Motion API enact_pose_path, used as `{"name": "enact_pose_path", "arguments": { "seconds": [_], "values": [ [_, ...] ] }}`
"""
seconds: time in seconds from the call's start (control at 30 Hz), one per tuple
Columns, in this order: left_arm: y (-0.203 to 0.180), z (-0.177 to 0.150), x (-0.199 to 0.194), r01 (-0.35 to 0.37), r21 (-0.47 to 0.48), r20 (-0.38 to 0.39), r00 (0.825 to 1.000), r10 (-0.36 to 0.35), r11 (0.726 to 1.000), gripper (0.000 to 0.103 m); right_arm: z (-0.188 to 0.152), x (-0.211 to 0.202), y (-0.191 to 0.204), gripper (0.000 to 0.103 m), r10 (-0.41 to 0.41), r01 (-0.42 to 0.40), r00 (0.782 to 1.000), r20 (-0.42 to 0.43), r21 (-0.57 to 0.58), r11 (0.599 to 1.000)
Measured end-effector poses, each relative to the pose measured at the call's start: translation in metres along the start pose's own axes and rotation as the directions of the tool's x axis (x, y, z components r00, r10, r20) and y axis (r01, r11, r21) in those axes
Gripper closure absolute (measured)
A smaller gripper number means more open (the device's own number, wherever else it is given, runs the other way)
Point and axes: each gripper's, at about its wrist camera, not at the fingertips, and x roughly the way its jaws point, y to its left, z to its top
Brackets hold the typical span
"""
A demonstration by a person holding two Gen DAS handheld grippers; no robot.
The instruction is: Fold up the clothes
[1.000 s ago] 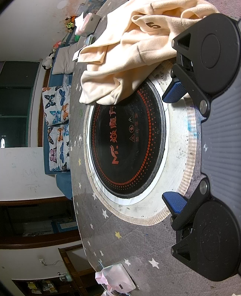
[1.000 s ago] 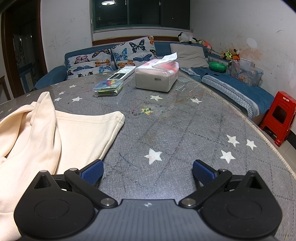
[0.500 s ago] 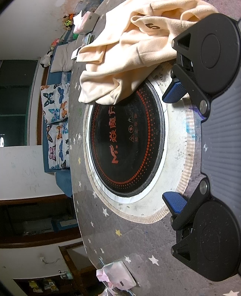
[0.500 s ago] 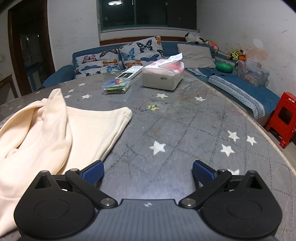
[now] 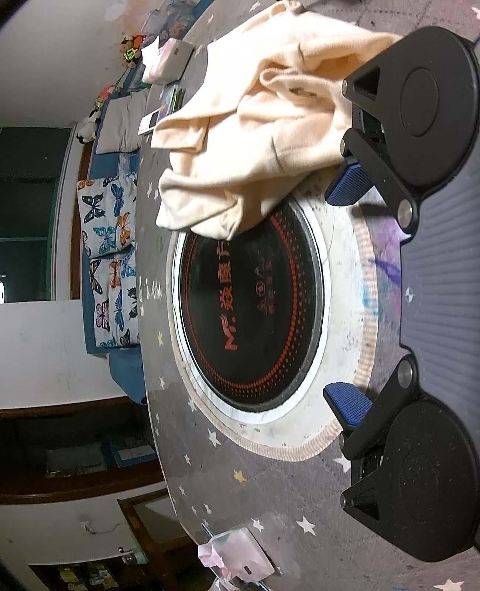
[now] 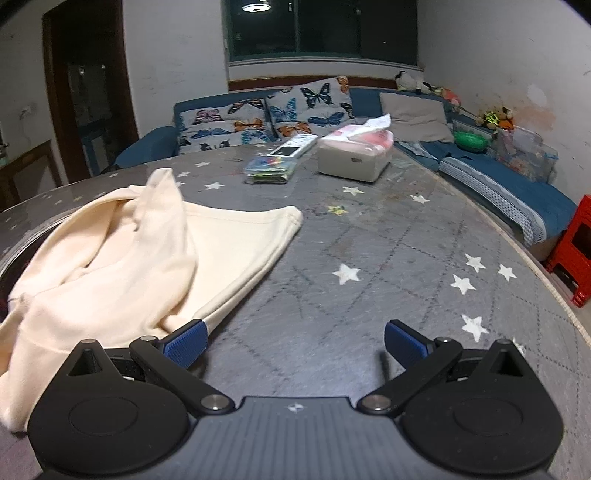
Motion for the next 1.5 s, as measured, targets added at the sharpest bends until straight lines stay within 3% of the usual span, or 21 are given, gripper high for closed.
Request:
{"name": "enact_pose_path", "arguments": {
  "seconds": [0.53,1.5],
  "values": [
    [-0.018,0.000,-0.014,0.053,0.024,-0.018,0.998,-0.053,0.998,0.000,-0.008,-0.032,0.037,0.000,0.111,-0.110,0.994,0.003,-0.104,0.989],
    [-0.045,0.009,-0.027,0.089,0.079,-0.003,0.996,-0.089,0.993,0.000,-0.008,-0.045,0.068,0.000,0.177,-0.175,0.984,-0.001,-0.180,0.968]
  ]
}}
